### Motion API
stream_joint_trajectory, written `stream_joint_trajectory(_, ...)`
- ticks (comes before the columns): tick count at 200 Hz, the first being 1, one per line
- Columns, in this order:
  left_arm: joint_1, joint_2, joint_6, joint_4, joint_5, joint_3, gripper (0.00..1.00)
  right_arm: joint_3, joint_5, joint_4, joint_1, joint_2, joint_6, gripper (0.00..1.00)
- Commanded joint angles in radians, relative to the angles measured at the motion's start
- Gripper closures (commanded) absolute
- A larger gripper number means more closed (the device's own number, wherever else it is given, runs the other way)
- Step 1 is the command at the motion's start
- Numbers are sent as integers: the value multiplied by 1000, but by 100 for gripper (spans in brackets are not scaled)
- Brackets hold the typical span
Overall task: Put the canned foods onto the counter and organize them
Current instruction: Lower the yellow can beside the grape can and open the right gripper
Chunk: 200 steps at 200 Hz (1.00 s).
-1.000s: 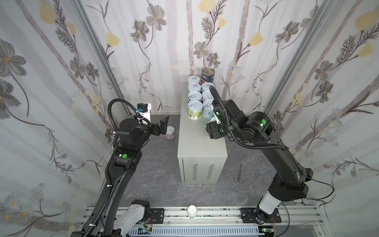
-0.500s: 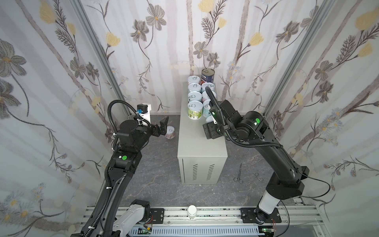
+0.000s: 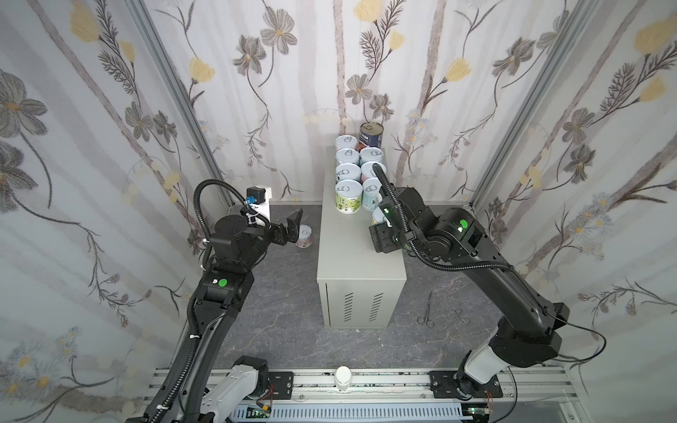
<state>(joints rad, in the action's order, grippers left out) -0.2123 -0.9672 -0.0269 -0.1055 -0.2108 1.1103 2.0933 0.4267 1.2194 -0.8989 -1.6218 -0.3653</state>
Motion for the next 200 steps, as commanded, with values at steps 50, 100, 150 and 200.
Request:
stream_joint_trajectory(50, -4, -4, -19, 6, 1, 17, 0, -73, 23, -104, 4, 19, 27, 30)
stream_joint_trajectory(100, -5, -5, -26, 7, 7, 11, 0, -67, 6, -131, 25, 10, 41, 31)
stream_joint_trajectory(150, -9, 4, -39, 16, 24, -14, 0, -50, -13, -143, 28, -22, 51, 32)
stream_joint_trajectory(200, -16, 15, -50, 13, 40, -18, 0, -13, -22, -142, 34, -60, 54, 32)
